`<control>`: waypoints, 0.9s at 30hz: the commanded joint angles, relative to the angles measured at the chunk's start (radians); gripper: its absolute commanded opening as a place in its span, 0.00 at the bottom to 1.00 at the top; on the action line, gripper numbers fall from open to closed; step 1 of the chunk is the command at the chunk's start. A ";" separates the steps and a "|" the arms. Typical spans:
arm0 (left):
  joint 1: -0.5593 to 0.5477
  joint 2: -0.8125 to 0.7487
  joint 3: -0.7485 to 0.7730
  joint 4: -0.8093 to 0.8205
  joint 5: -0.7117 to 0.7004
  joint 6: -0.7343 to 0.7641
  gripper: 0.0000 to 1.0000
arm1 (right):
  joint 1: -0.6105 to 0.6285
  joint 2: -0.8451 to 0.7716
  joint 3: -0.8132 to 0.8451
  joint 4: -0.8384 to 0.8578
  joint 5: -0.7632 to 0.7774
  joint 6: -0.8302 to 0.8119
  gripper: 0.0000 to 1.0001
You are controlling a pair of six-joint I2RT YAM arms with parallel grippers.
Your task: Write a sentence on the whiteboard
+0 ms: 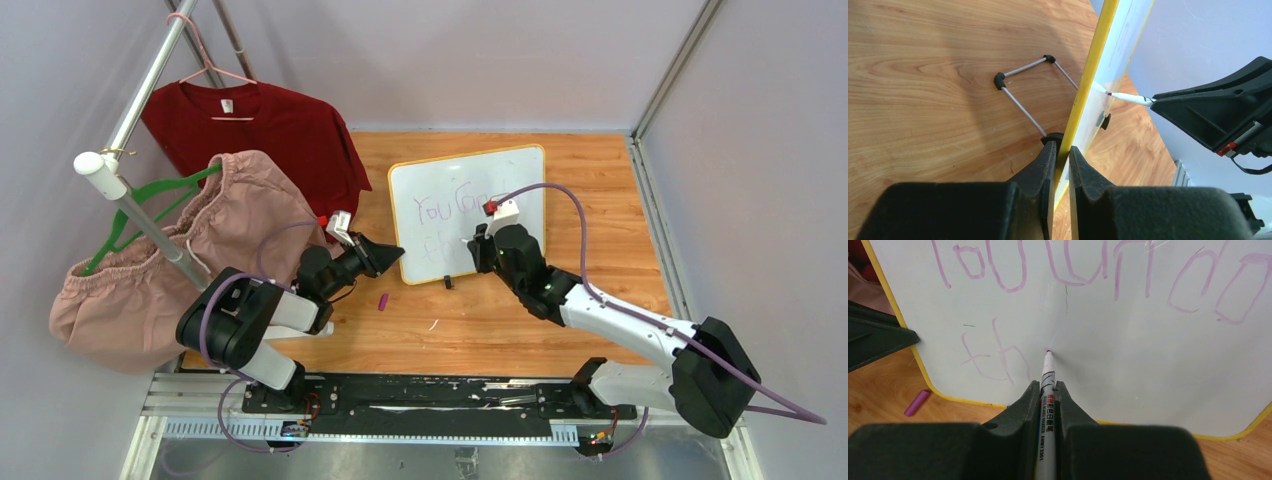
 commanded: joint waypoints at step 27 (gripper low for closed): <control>-0.006 -0.007 -0.009 0.070 -0.002 -0.005 0.00 | -0.018 -0.051 -0.031 -0.044 -0.055 0.048 0.00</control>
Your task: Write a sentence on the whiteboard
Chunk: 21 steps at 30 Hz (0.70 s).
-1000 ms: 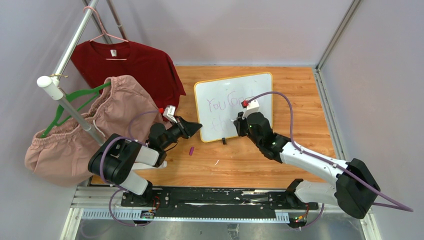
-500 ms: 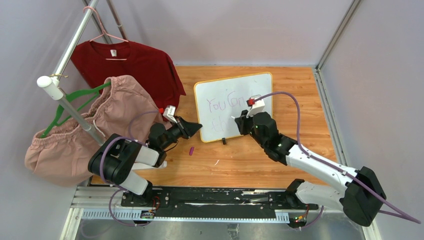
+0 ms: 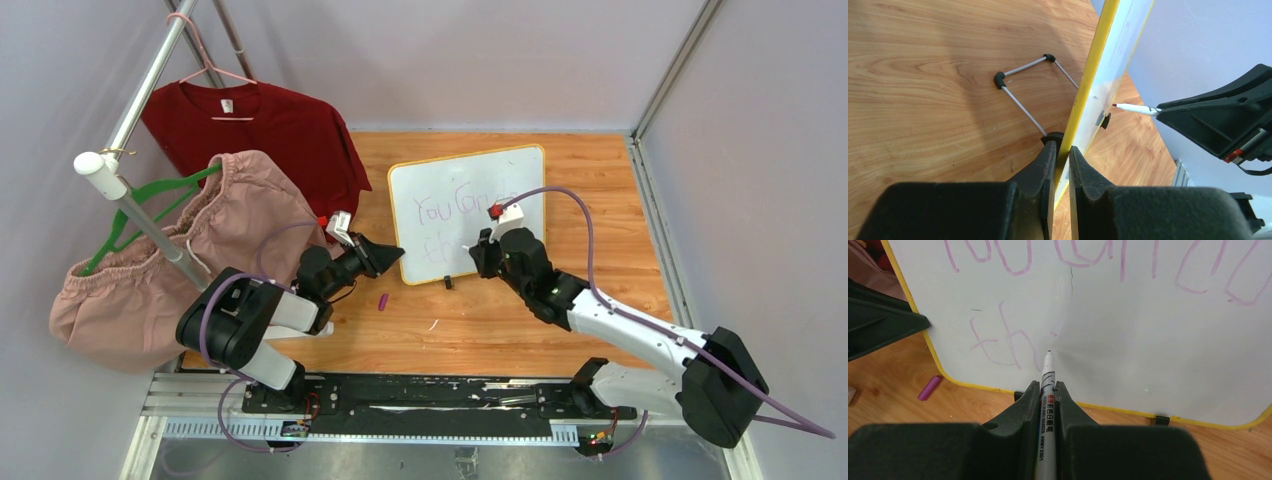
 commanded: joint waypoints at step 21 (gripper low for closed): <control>-0.007 -0.007 -0.006 0.074 -0.003 -0.007 0.00 | -0.011 0.083 0.022 0.041 0.026 0.019 0.00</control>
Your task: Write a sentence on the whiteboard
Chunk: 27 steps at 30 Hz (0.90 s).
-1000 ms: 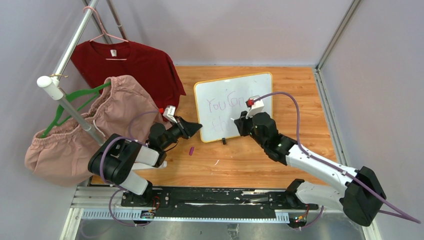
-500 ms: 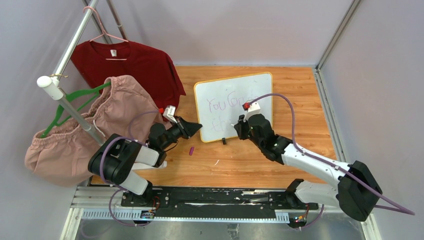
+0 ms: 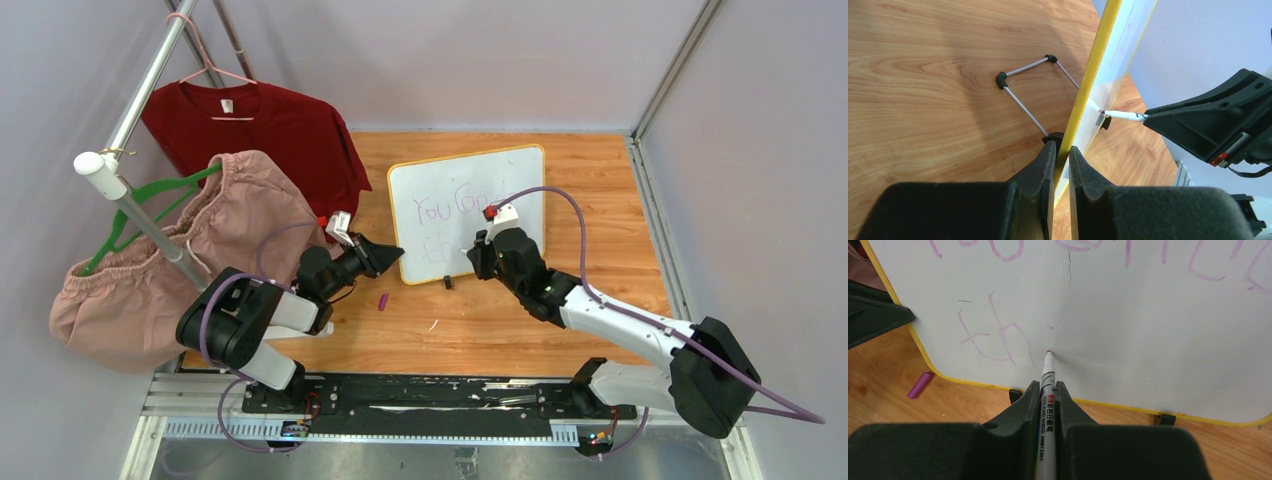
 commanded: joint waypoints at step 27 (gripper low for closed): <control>-0.006 -0.016 -0.005 0.074 0.000 -0.007 0.00 | -0.011 -0.011 -0.070 0.027 0.007 0.045 0.00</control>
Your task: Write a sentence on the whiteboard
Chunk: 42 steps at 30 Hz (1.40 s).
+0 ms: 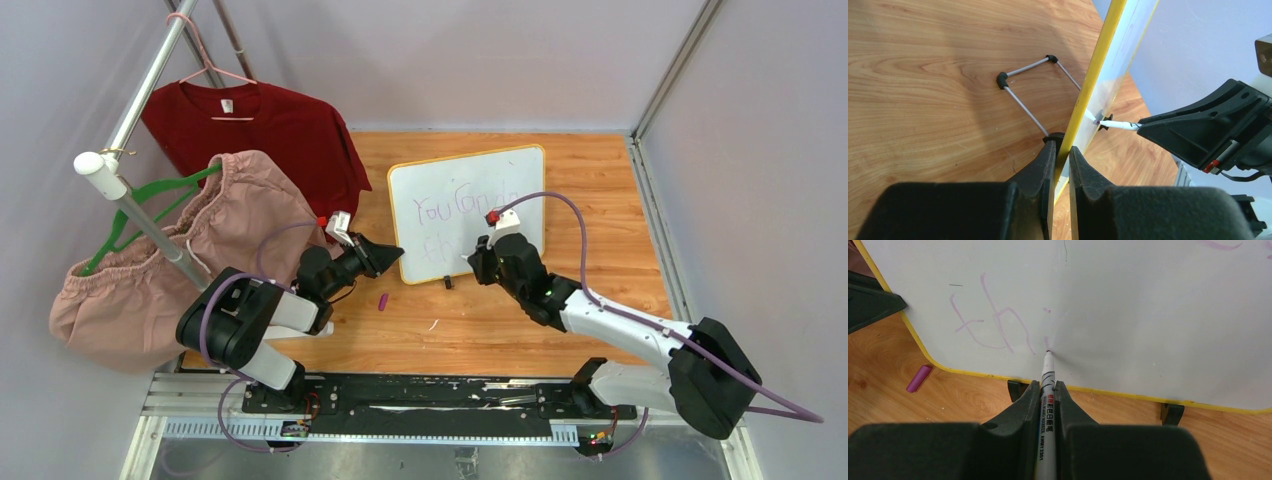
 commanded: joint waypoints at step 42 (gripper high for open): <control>-0.006 -0.013 -0.007 0.075 0.002 -0.009 0.00 | -0.047 -0.037 0.101 -0.031 0.148 -0.068 0.00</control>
